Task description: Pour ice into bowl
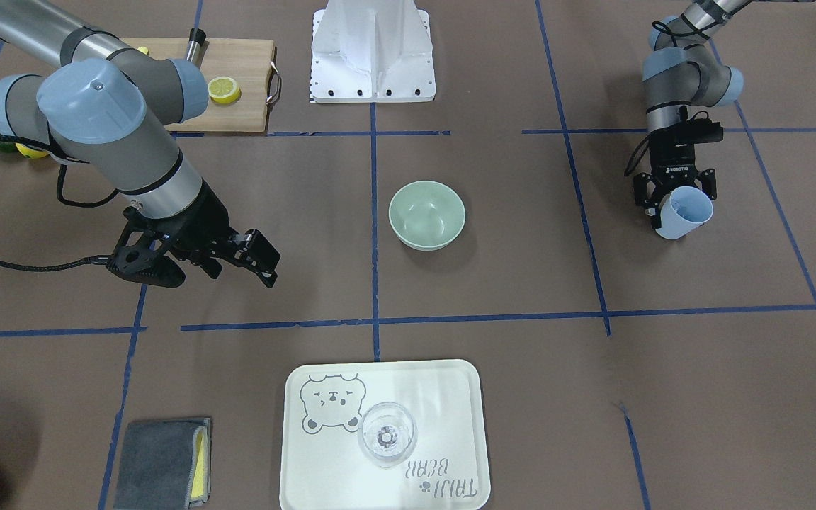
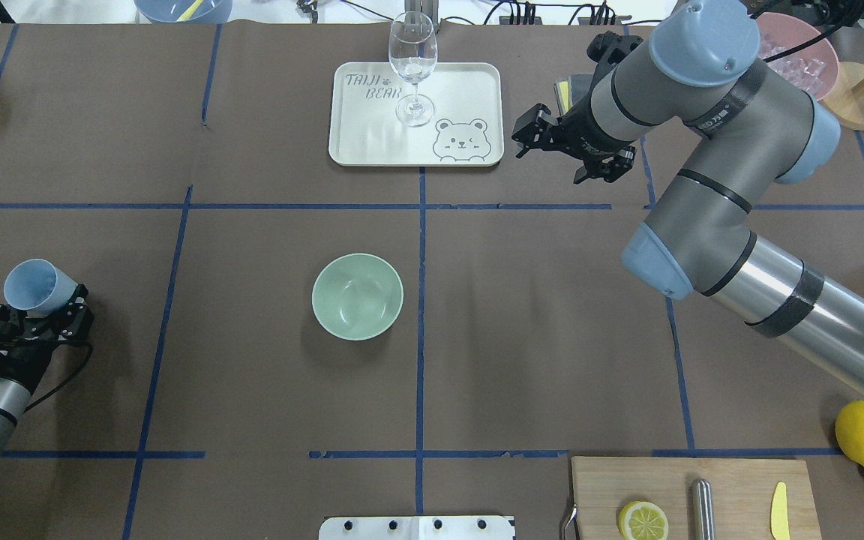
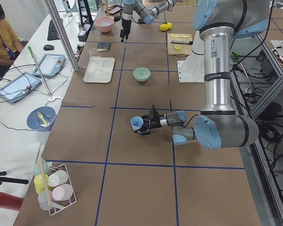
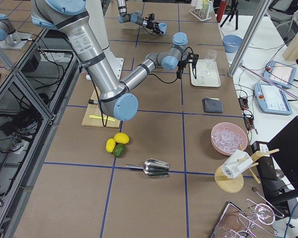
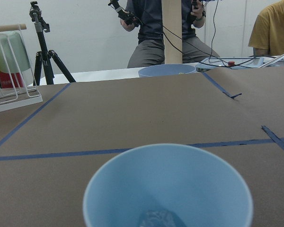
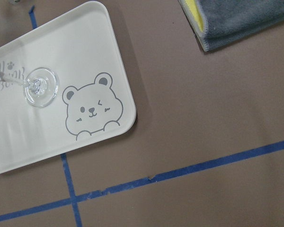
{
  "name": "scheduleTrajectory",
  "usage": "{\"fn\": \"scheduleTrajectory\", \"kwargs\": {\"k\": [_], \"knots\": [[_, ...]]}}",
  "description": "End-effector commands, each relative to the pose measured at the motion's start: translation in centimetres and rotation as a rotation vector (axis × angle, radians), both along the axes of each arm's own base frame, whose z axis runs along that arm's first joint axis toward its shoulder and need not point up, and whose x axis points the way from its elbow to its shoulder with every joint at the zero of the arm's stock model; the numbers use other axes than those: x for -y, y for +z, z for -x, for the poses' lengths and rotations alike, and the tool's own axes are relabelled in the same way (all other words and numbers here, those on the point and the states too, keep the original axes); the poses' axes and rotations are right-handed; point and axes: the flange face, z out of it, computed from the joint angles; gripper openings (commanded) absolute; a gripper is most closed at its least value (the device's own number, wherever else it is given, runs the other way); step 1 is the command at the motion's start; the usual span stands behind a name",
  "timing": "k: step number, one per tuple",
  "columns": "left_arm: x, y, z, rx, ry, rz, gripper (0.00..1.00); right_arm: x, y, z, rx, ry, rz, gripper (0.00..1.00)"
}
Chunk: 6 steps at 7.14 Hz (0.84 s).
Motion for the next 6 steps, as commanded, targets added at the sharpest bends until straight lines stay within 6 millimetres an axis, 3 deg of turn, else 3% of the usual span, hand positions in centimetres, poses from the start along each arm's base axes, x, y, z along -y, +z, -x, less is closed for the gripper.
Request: {"fn": "scheduleTrajectory", "kwargs": {"k": [1, 2, 4, 6], "knots": [[1.0, -1.1, 0.9, -0.015, 0.075, -0.009, 0.0, -0.1, -0.4, -0.4, 0.006, 0.005, -0.007, 1.0], [1.4, -2.9, 1.9, -0.012, 0.125, -0.102, 0.0, 0.0, -0.8, -0.8, 0.011, 0.009, -0.014, 1.0], [2.1, -5.3, 0.7, 0.144, 0.195, -0.225, 0.0, 0.4, -1.3, -2.0, 0.02, 0.027, -0.024, 1.0], [2.8, -12.2, -3.1, 0.146, 0.215, -0.335, 0.0, 0.6, -1.3, -4.1, 0.028, 0.052, -0.032, 1.0]]}}
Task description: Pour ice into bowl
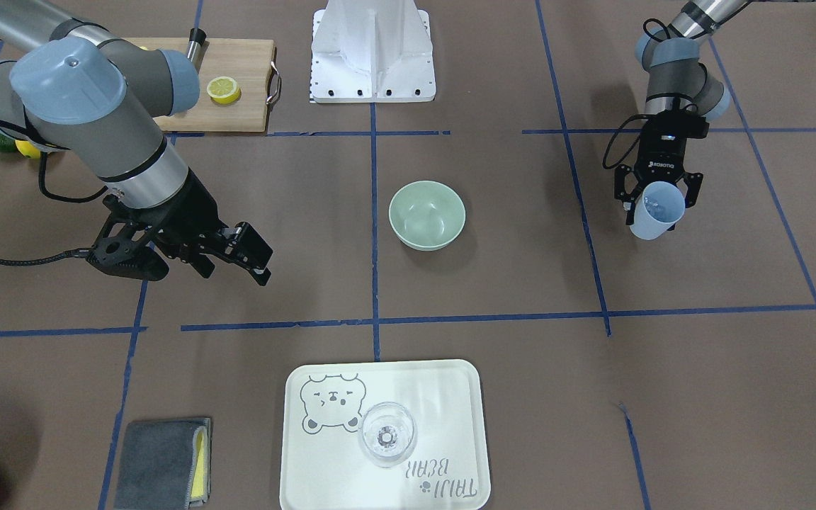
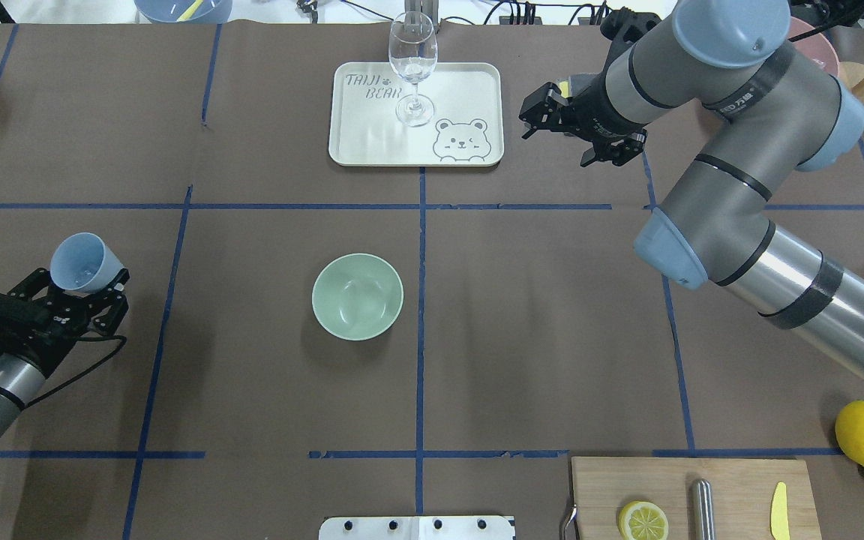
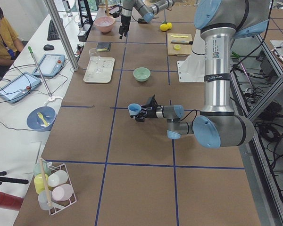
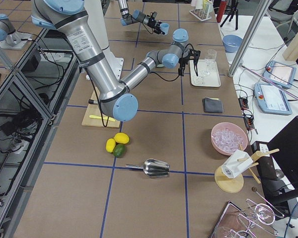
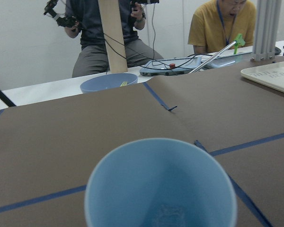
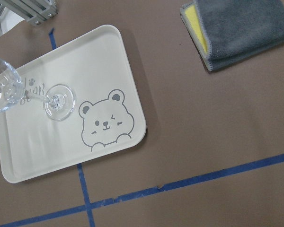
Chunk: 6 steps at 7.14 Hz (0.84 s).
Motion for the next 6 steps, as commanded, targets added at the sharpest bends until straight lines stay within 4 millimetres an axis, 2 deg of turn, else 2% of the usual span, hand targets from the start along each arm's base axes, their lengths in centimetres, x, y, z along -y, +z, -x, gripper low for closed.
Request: {"fn": "scheduleTrajectory", "kwargs": {"k": [1, 2, 3, 4, 5, 6], "knots": [[0.6, -7.0, -2.3, 0.158, 0.02, -0.175, 0.0, 0.3, 0.6, -3.0, 0.005, 0.034, -0.002, 1.0], [0.7, -7.7, -3.3, 0.238, 0.019, -0.201, 0.0, -0.3, 1.2, -4.7, 0.007, 0.049, -0.004, 1.0], [1.1, -10.3, -5.4, 0.265, 0.023, -0.208, 0.0, -1.0, 1.1, -5.5, 0.011, 0.052, -0.009, 1.0], [0.3, -11.7, -7.9, 0.5, 0.008, -0.267, 0.0, -1.4, 1.5, -6.0, 0.009, 0.057, -0.008, 1.0], [-1.9, -17.1, -11.6, 0.566, -0.054, -0.308, 0.0, -1.9, 2.1, -7.0, 0.007, 0.064, -0.006, 1.0], [-4.3, -19.5, -14.8, 0.561, -0.008, -0.325, 0.0, -2.4, 2.4, -7.6, 0.008, 0.067, -0.007, 1.0]]}}
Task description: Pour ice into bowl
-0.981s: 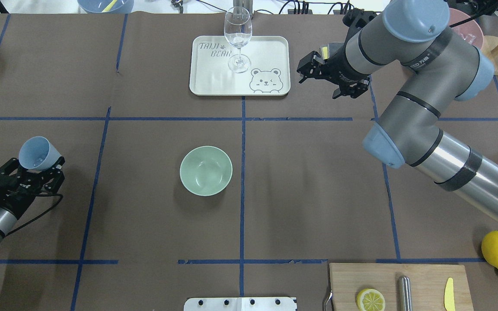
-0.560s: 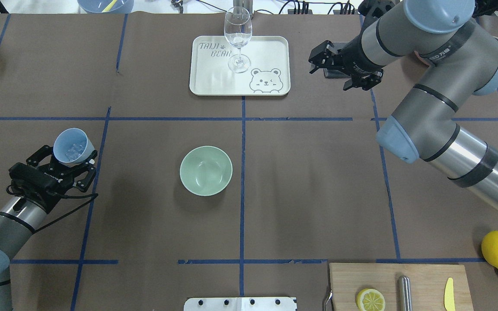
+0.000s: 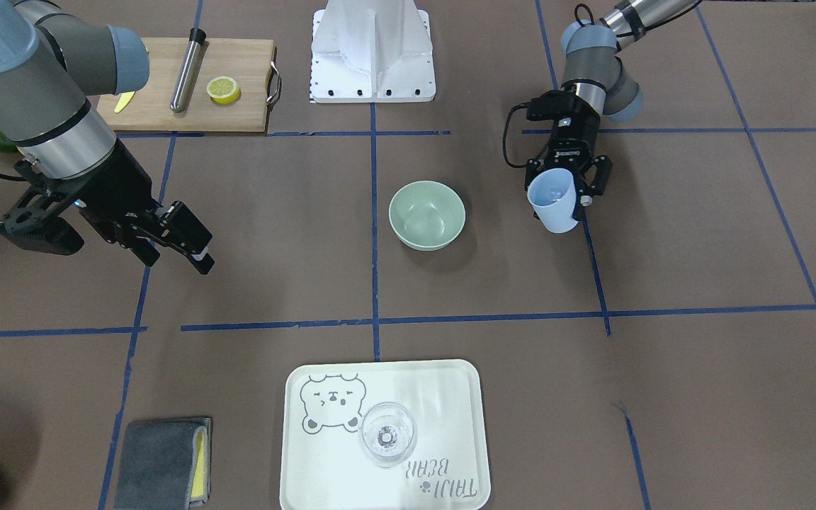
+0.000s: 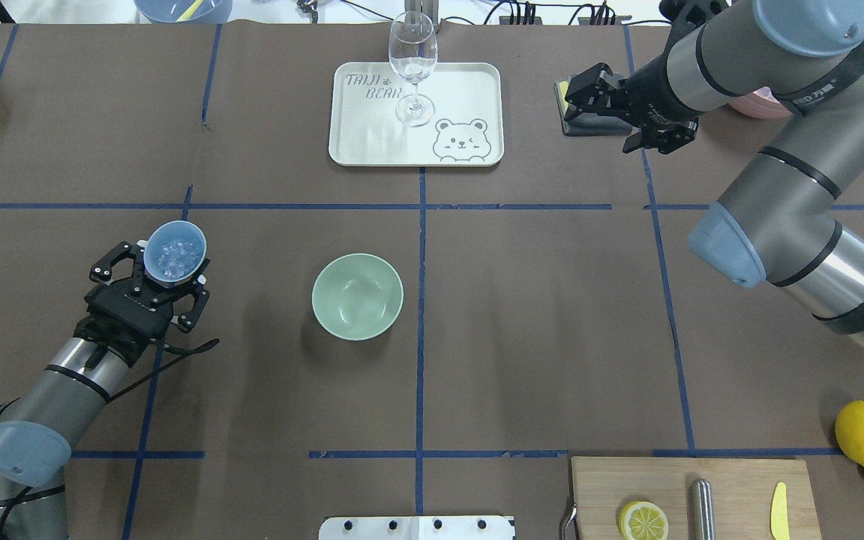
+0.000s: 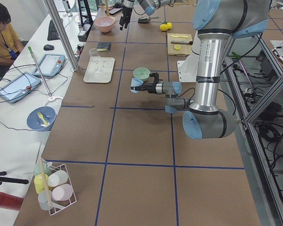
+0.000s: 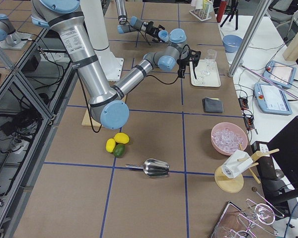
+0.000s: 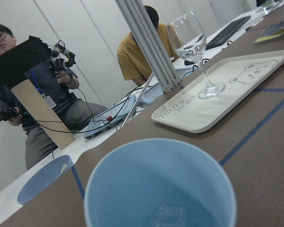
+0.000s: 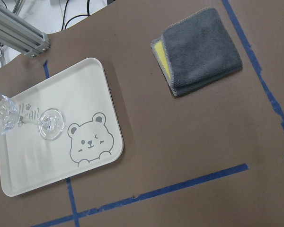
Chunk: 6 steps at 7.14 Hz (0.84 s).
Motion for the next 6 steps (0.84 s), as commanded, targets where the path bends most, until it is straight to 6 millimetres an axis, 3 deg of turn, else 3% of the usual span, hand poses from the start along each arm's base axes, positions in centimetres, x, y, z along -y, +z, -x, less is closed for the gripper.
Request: {"fn": "scheduleTrajectory", "kwargs": {"k": [1, 2, 3, 4, 6], "knots": [[-3.2, -3.9, -4.8, 0.119, 0.021, -0.021, 0.0, -1.2, 1.0, -1.7, -0.001, 0.011, 0.003, 1.0], [-3.7, -3.2, -6.7, 0.293, 0.036, -0.029, 0.0, -1.5, 1.3, -1.9, -0.004, 0.011, 0.007, 1.0], [-3.5, -7.2, -9.2, 0.509, 0.025, -0.092, 0.0, -1.6, 1.1, -2.1, 0.0, 0.014, 0.006, 1.0], [-3.3, -8.9, -9.7, 0.703, 0.006, -0.163, 0.0, -2.0, 1.3, -2.5, 0.001, 0.016, 0.006, 1.0], [-2.7, -8.7, -9.0, 0.921, -0.017, -0.232, 0.0, -2.1, 1.5, -2.5, 0.0, 0.016, 0.01, 1.0]]}}
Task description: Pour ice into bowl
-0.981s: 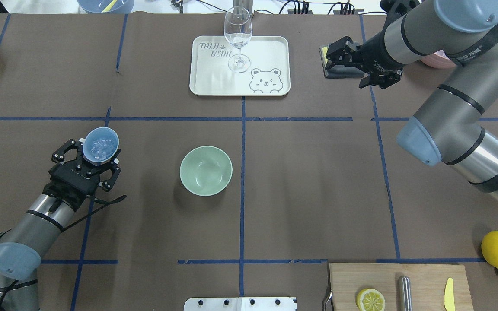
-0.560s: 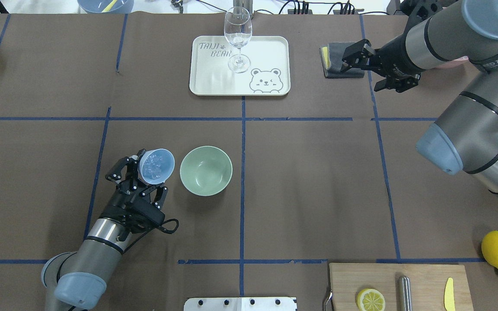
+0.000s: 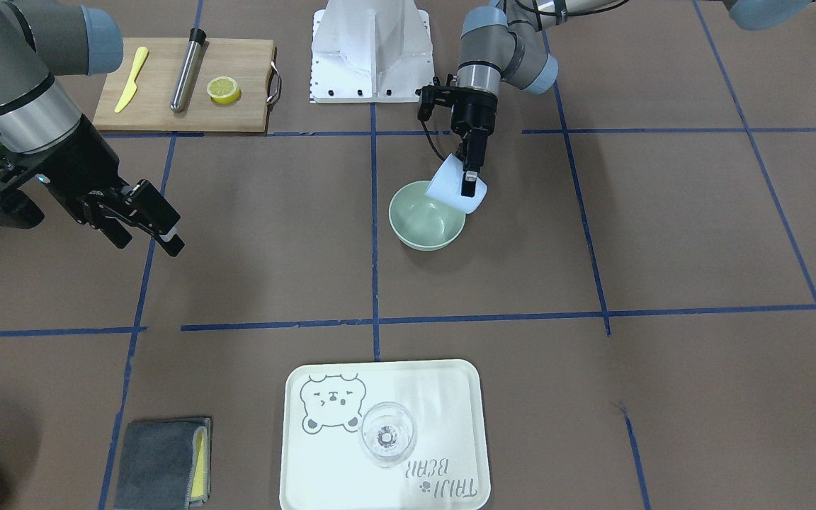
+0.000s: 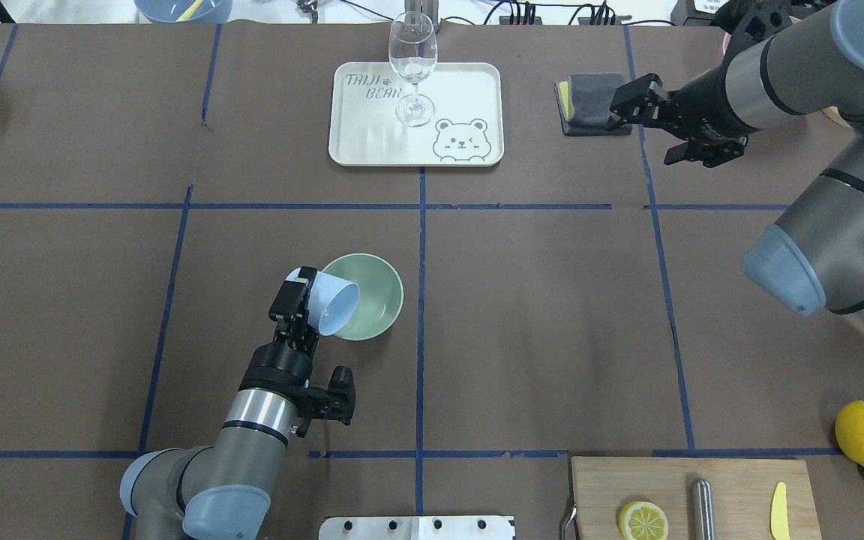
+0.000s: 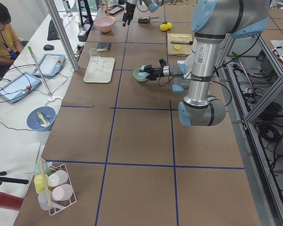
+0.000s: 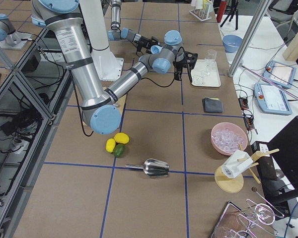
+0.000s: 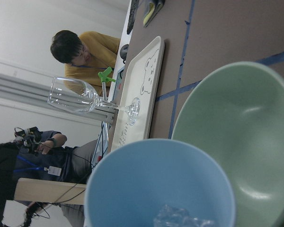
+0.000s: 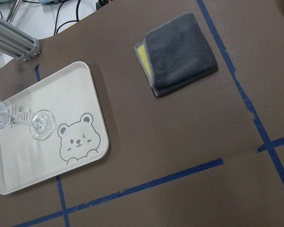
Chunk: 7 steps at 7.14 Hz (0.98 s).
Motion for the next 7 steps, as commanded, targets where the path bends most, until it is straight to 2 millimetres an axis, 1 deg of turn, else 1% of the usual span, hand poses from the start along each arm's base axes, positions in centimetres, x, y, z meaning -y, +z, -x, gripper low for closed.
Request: {"fn": "scheduleTrajectory", "kwargs": {"k": [1, 2, 3, 4, 5, 6, 7], "knots": [[0.5, -1.4, 1.1, 0.251, -0.035, -0.097, 0.0, -0.1, 0.1, 0.0, 0.001, -0.003, 0.004, 1.0], [0.5, -2.2, 1.6, 0.317, -0.051, -0.125, 0.0, -0.1, 0.2, 0.0, 0.0, -0.004, 0.007, 1.0], [0.5, -2.3, 1.7, 0.35, -0.049, -0.135, 0.0, -0.1, 0.3, -0.1, -0.001, -0.003, 0.008, 1.0], [0.4, -2.3, 1.6, 0.452, -0.037, -0.164, 0.0, 0.0, 0.4, 0.0, -0.003, -0.003, 0.01, 1.0], [0.4, -2.6, 1.7, 0.475, -0.035, -0.173, 0.0, -0.1, 0.4, 0.1, -0.001, -0.005, 0.011, 1.0], [0.3, -3.3, 2.2, 0.541, -0.027, -0.198, 0.0, 0.0, 0.4, 0.0, -0.002, -0.004, 0.011, 1.0], [0.3, -3.1, 2.1, 0.562, -0.025, -0.203, 0.0, 0.0, 0.5, 0.1, -0.001, -0.008, 0.013, 1.0]]}}
